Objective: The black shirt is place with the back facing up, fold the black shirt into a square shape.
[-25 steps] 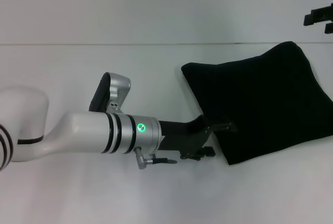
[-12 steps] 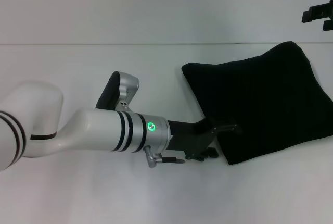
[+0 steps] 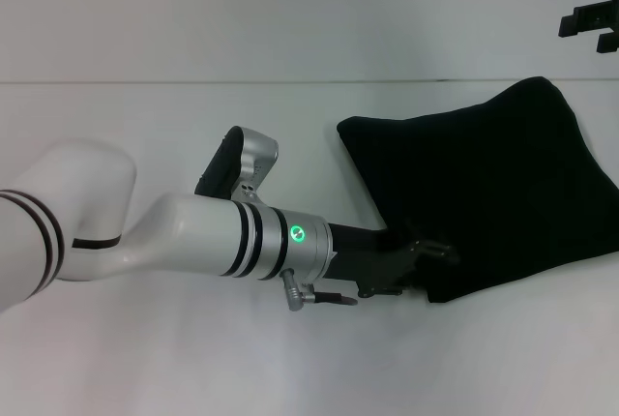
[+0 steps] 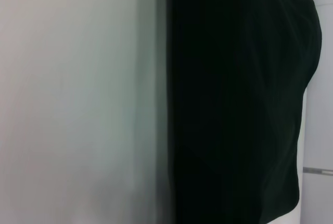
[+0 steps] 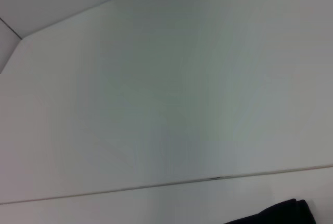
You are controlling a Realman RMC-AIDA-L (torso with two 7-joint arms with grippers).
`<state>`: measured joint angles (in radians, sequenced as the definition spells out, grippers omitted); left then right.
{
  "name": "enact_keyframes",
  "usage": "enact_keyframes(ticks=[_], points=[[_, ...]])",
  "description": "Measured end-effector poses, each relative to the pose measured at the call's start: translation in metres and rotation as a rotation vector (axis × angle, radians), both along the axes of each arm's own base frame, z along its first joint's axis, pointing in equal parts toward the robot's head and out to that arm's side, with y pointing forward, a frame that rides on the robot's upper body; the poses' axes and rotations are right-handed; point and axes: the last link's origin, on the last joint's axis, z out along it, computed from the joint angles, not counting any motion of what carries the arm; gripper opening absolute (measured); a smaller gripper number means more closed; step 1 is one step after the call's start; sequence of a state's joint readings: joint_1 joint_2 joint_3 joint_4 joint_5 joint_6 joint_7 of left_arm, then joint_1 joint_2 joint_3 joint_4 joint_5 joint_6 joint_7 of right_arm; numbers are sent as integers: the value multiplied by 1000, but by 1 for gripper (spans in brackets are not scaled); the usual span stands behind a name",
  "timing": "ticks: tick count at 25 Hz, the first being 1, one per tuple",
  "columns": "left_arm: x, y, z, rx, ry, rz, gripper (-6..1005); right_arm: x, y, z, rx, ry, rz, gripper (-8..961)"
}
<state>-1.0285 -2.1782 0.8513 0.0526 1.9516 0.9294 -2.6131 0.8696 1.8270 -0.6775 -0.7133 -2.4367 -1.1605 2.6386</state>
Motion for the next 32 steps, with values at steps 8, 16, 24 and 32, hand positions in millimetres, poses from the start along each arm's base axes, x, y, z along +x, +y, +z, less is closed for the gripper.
enact_keyframes(ticks=[8,16,24,32], points=[[-2,-2,-2,-4,10,-2,430,2,-2,0,-3,8,-3,716],[-4,-8,-1,-15,-13,-37,134,2,-3,-1,-10,10,-5,716],[-30,-18,18,5,-81,-24,60,3,-4,-3,-19,18,-14,716],[-68,-32,56,61,-131,-4,89,-1,-3,-3,-22,32,-21,716]])
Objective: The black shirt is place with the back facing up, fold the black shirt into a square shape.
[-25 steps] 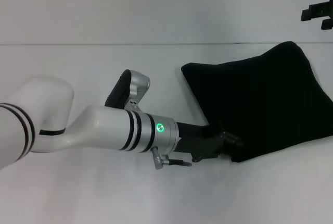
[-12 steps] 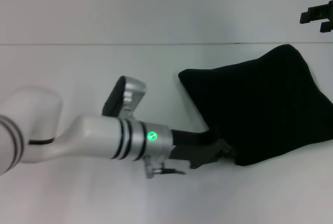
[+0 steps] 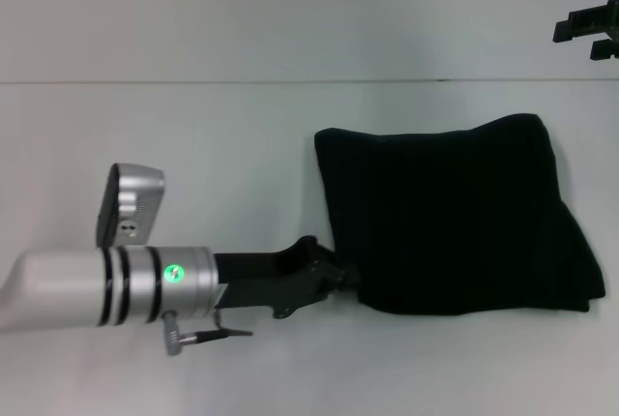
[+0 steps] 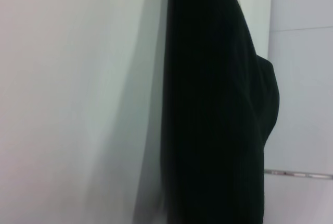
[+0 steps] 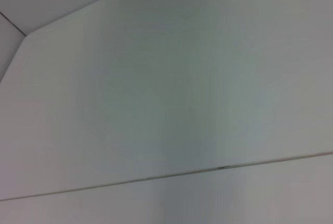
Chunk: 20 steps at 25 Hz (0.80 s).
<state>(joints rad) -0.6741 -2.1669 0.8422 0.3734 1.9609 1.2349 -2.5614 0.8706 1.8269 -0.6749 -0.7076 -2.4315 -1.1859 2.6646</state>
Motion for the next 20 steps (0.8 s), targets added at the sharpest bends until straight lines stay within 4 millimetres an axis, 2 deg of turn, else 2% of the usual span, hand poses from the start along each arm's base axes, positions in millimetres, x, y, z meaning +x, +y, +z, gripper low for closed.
enact_keyframes(ticks=[10,18,20], points=[[-23,-10,22,12,33,-10,125,-4,2,0,4,8,1,715],[-23,-12,27,-59,78,-67,153,-5,2,-1,4,8,9,715],[-25,-10,35,-60,103,-89,161,-5,2,-1,5,8,11,715]])
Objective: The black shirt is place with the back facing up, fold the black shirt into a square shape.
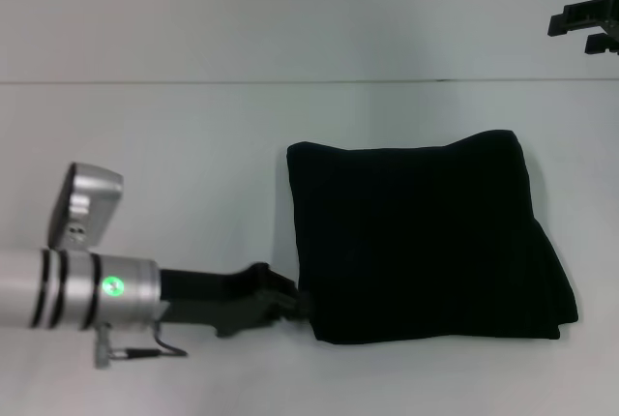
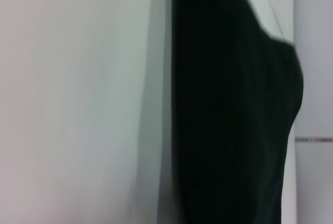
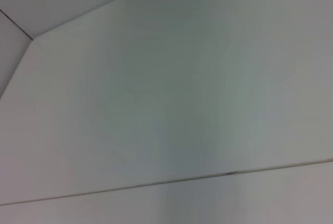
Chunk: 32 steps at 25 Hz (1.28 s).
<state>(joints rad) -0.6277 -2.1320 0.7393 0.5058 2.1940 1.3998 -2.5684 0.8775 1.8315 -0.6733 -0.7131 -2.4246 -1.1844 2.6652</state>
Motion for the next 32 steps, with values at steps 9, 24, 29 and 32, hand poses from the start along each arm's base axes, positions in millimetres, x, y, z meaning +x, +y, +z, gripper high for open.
enact_keyframes(ticks=[9,24,29,32], points=[[-21,13,81,218,5,-145,317,1,-5,1,-22,-11,78,716],[36,40,76,285,163,-977,837,79,-132,-46,110,5,637,901],[56,41,55,262,154,-1080,932,95,-163,-68,67,-3,656,894],[68,38,33,305,133,-1128,951,97,-167,-78,45,-6,649,894]])
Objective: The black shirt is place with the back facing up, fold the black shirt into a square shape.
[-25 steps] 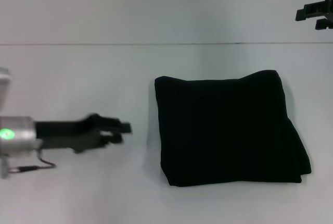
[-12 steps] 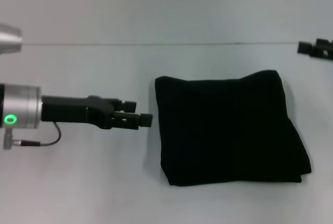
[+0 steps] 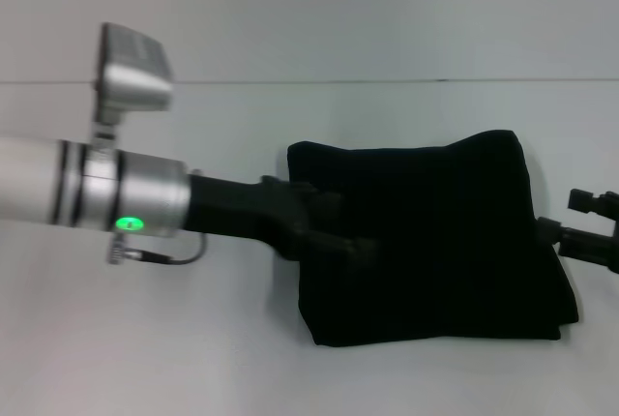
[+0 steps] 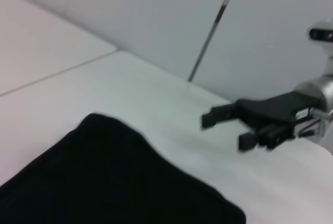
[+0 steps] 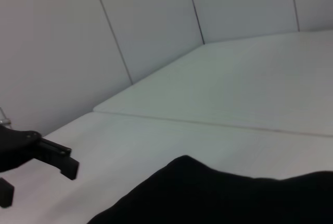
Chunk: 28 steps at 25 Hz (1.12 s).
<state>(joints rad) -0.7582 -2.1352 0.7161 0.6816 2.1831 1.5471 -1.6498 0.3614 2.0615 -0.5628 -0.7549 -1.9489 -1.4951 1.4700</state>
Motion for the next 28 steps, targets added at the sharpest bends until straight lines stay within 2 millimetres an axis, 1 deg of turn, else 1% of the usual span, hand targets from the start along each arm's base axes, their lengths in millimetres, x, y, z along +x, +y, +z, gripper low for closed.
enact_keyframes(ticks=[4,8,12,28], points=[[5,9,-28,48,14,58,951,-3,8,-13,-10,3,-9,894],[6,10,-29,52,2,69,951,-7,12,-22,-60,-13,-2,894],[5,11,-24,60,-1,74,951,-10,14,-27,-86,-26,9,894],[2,13,-24,64,70,73,951,-12,17,-28,-97,-16,-1,895]])
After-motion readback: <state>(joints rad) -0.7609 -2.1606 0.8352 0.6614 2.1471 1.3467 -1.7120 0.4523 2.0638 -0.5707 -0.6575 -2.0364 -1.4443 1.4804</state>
